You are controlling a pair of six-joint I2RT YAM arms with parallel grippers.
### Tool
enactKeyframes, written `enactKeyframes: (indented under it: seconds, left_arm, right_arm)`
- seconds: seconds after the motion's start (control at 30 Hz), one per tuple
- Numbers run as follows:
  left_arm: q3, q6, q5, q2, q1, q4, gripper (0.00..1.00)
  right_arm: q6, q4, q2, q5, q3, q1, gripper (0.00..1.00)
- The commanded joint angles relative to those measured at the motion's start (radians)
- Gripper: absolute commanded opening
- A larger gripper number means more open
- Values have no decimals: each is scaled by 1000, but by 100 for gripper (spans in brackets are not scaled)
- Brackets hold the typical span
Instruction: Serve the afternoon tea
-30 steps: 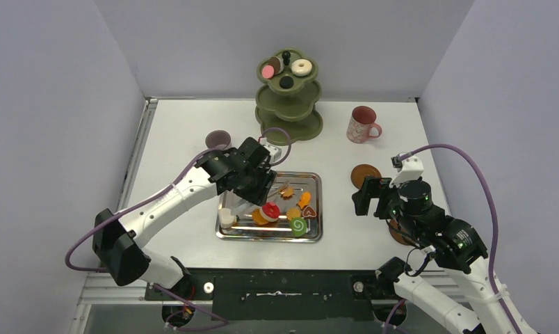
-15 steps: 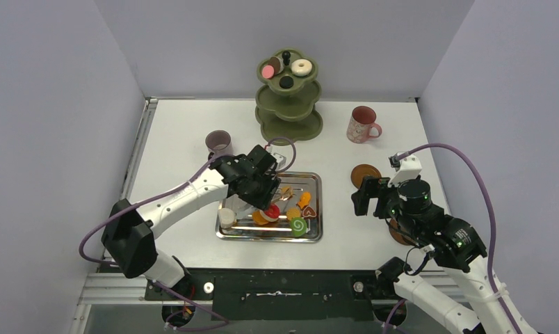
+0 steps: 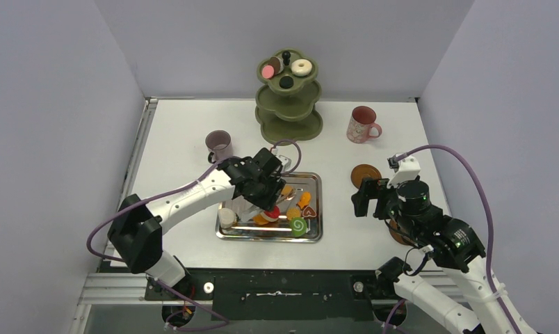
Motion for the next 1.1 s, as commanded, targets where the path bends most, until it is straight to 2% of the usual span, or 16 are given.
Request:
enactKeyframes:
  seconds: [0.0,0.23,0.67,0.83,1.07]
  left_arm:
    - [23,-7,-1,3,-15,49,38]
    - [78,0,-66,-10,-41,-21,33]
    - [126,-36,-134,-125,-27,-9,25]
    - [127,-54,-171,-172,20,9,24]
    - [123,-64,-165,-214,150,102,24]
  right_arm:
    - [-35,49,21,31,17,-6,100]
    - [-34,64,28,22,22,-6,100]
    - [-33,53,0,33,16,-6,100]
    - [-27,62,-17,27,6,-6,100]
    - [-17,71,-15,8,-6,-6,100]
